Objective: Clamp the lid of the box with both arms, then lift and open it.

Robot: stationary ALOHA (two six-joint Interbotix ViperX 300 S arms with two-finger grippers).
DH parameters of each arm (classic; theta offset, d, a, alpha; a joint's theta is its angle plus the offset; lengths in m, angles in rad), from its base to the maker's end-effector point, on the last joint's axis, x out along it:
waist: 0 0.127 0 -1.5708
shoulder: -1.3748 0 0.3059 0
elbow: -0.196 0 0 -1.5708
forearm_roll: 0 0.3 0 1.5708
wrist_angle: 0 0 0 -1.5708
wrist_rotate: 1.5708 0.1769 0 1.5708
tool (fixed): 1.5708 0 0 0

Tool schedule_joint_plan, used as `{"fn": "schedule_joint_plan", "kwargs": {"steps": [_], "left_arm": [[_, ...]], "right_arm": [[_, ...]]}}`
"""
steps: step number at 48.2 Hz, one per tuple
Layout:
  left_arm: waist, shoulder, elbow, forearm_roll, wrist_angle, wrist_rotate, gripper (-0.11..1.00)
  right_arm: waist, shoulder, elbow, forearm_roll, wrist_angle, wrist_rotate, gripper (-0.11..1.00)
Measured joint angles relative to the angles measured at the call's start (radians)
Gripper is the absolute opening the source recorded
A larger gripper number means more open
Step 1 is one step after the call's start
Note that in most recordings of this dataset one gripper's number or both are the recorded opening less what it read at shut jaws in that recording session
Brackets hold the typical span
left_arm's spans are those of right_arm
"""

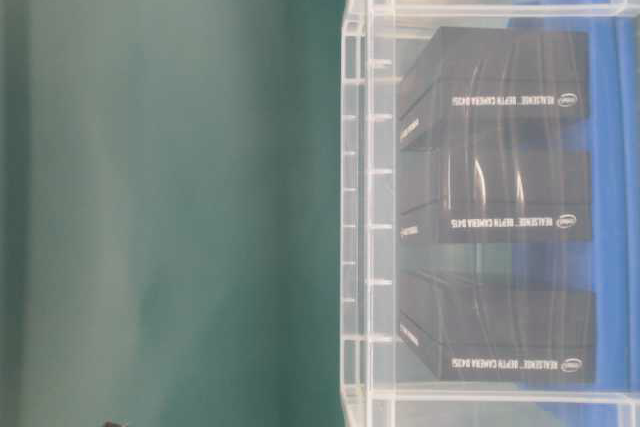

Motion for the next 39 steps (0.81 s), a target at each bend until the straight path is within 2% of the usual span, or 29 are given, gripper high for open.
{"fn": "schedule_joint_plan", "kwargs": {"steps": [12, 39], "left_arm": [[-0.043, 0.003, -0.002, 0.000, 0.003, 0.005, 0.01], [-0.044, 0.005, 0.005, -0.002, 0.005, 0.005, 0.01]], "right_arm": [[0.052, 0.003, 0.000, 0.003, 0.002, 0.000, 0.00], [0.054, 0.008, 0.000, 0.003, 0.000, -0.002, 0.00]]}}
